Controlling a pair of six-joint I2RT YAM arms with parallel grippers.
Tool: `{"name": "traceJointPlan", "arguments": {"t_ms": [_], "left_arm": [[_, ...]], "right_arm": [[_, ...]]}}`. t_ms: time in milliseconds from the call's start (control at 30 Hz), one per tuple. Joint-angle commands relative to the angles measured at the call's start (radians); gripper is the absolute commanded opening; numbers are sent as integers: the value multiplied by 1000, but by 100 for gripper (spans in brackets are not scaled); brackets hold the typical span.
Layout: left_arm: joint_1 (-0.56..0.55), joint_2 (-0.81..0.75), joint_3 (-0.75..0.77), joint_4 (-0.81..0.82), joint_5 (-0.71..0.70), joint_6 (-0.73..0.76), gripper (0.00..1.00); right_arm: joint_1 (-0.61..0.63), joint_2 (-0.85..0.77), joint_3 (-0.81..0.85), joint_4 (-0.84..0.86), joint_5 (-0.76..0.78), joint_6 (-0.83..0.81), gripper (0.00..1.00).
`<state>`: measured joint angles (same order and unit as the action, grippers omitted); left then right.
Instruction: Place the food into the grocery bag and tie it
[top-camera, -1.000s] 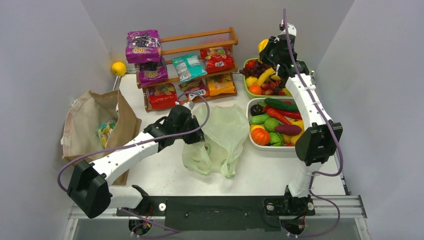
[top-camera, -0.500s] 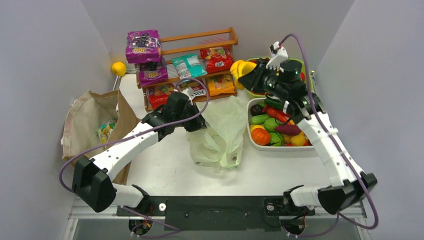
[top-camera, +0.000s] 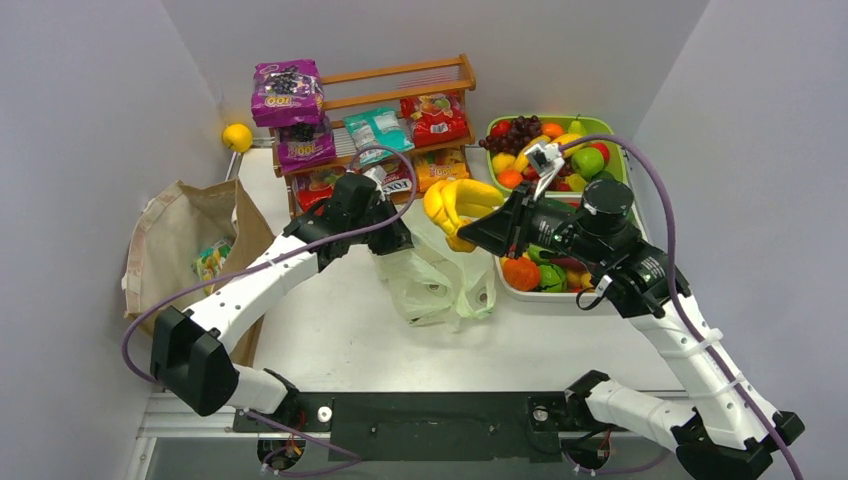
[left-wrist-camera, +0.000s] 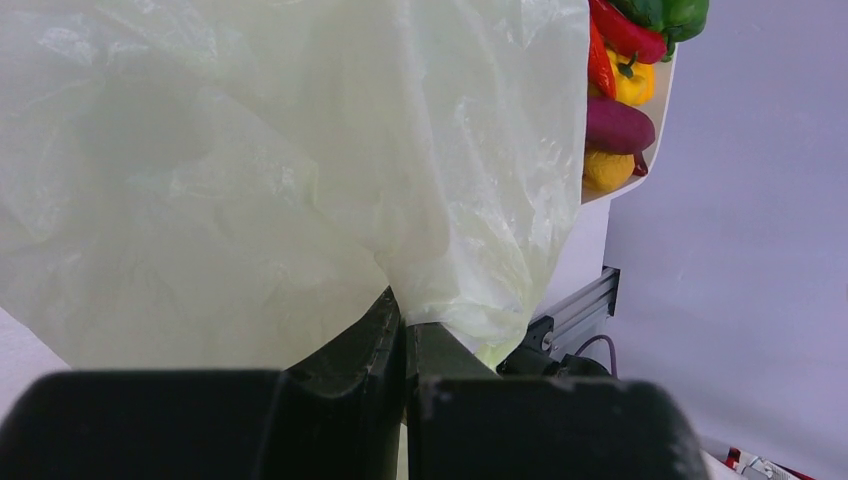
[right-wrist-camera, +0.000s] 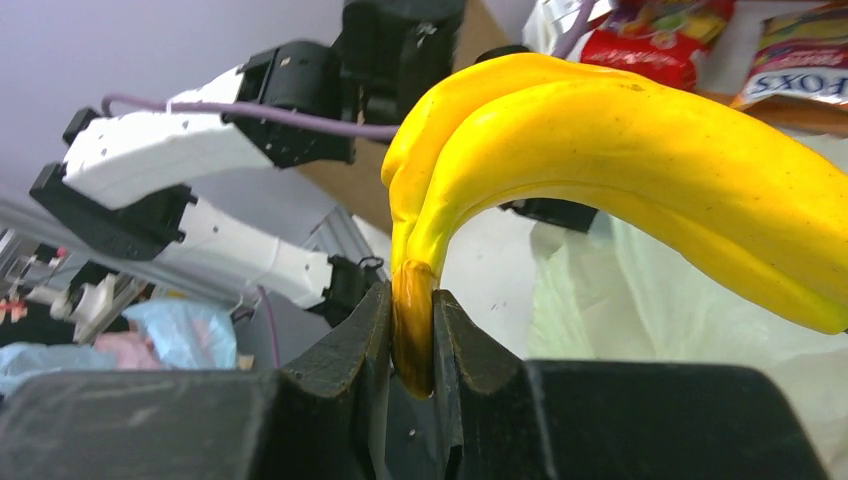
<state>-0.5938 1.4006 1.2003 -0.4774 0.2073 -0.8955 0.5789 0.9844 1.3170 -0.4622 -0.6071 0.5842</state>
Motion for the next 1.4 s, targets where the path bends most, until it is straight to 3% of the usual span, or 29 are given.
{"name": "traceJointPlan", "arguments": {"t_ms": [0,233,500,1167,1367], "left_arm": [[7,12,66,-13,20,10,0],[25,36,103,-68,39,60,0],[64,34,115,-103,74,112,0],[101,18,183,-169,182,208,0],[104,21,219,-224,193,282,0]], "right_arm": [[69,31,14,4,-56,-44,0],[262,53,22,13,-59,-92,0],[375,62,11,47,-109,-102,0],[403,122,-66,176,-301,-14,0],[337,86,-99,172,-333,1,0]]}}
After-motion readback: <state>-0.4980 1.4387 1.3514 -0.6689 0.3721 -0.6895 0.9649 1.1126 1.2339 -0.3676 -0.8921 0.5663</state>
